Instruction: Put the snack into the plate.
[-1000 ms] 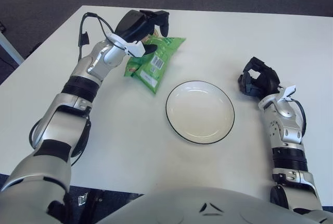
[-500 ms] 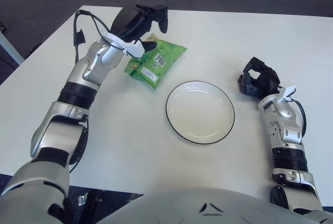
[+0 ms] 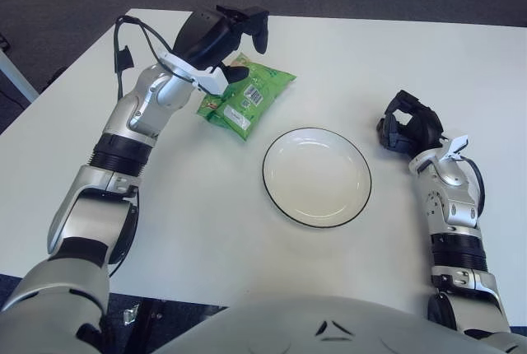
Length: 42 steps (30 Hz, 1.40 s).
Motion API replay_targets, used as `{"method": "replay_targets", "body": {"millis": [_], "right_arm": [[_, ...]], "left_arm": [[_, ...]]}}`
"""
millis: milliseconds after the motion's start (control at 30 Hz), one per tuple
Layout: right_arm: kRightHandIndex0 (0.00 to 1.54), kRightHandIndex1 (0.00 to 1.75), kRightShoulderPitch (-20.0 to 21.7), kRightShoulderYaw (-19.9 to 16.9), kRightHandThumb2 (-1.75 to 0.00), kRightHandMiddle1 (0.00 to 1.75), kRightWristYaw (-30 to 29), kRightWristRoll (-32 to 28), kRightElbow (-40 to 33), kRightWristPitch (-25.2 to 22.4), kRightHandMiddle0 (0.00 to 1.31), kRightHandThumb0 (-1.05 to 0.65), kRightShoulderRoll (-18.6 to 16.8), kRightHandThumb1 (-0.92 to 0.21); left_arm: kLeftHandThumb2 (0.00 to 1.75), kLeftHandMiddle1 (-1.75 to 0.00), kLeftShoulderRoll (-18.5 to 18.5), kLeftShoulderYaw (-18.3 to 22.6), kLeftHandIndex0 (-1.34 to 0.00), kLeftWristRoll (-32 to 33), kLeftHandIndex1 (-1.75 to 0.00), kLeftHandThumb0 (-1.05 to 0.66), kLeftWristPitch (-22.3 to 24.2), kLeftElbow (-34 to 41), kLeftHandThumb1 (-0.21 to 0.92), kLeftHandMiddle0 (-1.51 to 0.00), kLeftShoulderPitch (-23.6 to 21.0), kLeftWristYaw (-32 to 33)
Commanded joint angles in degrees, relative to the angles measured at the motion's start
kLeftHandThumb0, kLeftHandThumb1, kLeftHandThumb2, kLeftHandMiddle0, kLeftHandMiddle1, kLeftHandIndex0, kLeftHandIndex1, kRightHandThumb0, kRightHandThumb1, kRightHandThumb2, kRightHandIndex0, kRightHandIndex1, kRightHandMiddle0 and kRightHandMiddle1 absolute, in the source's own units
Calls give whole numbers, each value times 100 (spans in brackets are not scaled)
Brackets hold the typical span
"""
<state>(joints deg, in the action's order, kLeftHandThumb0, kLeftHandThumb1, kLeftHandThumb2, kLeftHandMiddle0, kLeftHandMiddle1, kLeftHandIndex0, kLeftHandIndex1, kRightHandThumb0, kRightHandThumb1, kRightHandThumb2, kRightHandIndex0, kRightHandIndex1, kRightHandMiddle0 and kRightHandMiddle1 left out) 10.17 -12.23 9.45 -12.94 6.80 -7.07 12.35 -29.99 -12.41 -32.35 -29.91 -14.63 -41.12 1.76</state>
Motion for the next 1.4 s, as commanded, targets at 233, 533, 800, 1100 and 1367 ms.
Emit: {"method": "replay_targets", "body": {"millis": [233,533,800,1100,1367], "right_arm": [[131,175,-288,21,-132,175,-10,-42,218,-199,62,-48,-152,-31],[132,175,-283,29,-132,175,20,-14,275,-149,62,-48,-123,-31],[132,175,-288,46,-132,175,37,6,274,-142,62,-48,-101,-31],[131,175,-283,40,-132,175,18,-11,262,-168,62,-48,-119,-32],[131,175,-281,43,-131,175,59,-24,270,-181,61,-48,-100,-32]], "left_arm": [[170,-168,77,62,-65,-822,-175,0,891,671,-4,-89,370,99],[163,-174,743,-59,-73,-2117,-162,-1,2864,1504,1,-79,817,301],[124,-175,1303,-268,-44,-2513,-173,-1,4003,1628,38,-46,1035,0],[59,-114,1423,-342,-2,-2399,-108,-78,4316,1539,86,-12,1077,-235],[67,-44,1610,-609,0,-2753,-53,-102,5049,1611,92,-1,1125,-686]]}}
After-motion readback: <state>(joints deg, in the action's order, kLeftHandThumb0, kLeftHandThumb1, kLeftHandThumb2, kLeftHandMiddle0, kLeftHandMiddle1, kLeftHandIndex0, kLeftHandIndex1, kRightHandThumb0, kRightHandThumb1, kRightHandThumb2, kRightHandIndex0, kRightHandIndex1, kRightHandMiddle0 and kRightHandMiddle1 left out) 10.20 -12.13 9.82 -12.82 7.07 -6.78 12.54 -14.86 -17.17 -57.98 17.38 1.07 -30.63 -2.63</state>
